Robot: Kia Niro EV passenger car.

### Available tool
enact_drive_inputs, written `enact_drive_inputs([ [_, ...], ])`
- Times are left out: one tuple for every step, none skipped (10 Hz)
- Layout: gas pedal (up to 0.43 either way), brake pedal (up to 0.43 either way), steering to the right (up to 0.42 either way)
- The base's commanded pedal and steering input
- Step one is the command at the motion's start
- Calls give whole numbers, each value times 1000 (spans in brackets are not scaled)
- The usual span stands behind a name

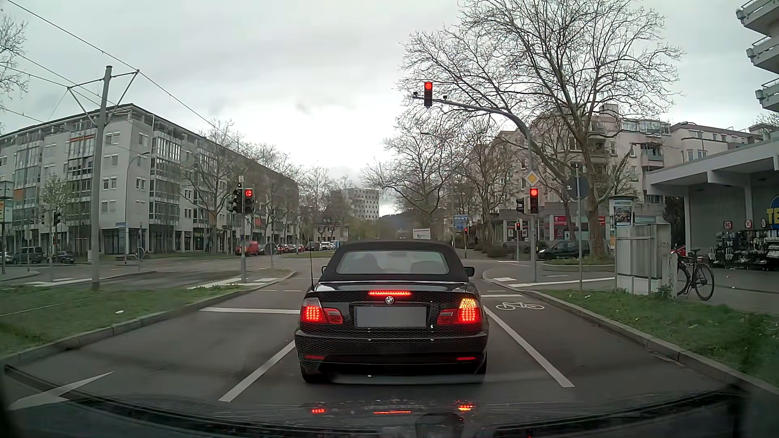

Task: Follow the waypoints while adhering to traffic rules and regulations

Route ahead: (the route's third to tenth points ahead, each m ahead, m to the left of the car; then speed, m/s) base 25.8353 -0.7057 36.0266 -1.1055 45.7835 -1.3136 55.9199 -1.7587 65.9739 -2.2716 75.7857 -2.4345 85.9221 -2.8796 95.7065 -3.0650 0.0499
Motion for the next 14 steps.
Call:
enact_drive_inputs([
  [0,189,23],
  [0,195,23],
  [0,207,23],
  [0,207,23],
  [0,207,23],
  [0,207,23],
  [0,207,23],
  [0,207,23],
  [0,207,23],
  [0,213,23],
  [0,213,23],
  [0,207,23],
  [0,213,22],
  [0,213,23],
])
